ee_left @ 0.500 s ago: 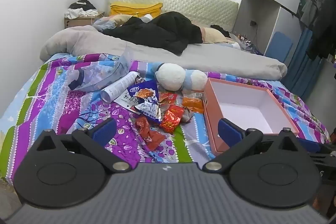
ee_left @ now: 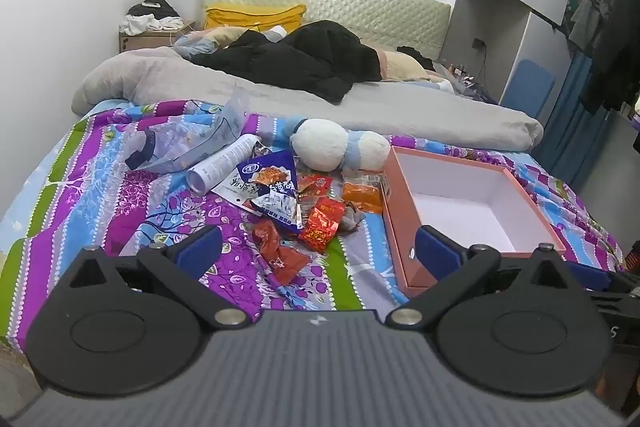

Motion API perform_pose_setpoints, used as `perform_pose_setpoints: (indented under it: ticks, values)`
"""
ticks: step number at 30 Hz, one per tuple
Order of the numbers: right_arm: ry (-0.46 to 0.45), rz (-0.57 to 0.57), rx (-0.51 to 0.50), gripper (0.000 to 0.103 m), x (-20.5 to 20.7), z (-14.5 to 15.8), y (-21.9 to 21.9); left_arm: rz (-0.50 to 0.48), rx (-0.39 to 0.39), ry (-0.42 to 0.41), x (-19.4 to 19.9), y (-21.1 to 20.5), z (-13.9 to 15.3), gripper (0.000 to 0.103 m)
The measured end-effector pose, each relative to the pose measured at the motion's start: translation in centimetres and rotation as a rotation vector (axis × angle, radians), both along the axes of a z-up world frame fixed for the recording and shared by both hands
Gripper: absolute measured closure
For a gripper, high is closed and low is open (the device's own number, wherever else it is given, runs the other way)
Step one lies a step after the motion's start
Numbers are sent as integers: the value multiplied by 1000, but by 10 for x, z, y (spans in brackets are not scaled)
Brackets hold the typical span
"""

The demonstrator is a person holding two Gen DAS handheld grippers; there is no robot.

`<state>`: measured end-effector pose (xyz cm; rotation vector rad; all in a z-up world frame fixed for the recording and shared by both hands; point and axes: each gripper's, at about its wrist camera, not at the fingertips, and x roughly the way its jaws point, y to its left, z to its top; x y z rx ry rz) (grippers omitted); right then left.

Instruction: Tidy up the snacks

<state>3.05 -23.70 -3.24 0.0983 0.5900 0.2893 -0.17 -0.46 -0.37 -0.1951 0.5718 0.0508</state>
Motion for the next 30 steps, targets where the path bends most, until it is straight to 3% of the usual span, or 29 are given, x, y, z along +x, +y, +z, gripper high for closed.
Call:
perform_pose_setpoints:
  ticks: [30]
  values:
    - [10, -5, 10, 0, -3, -2, 3, -9, -19, 15, 1, 5, -3, 0]
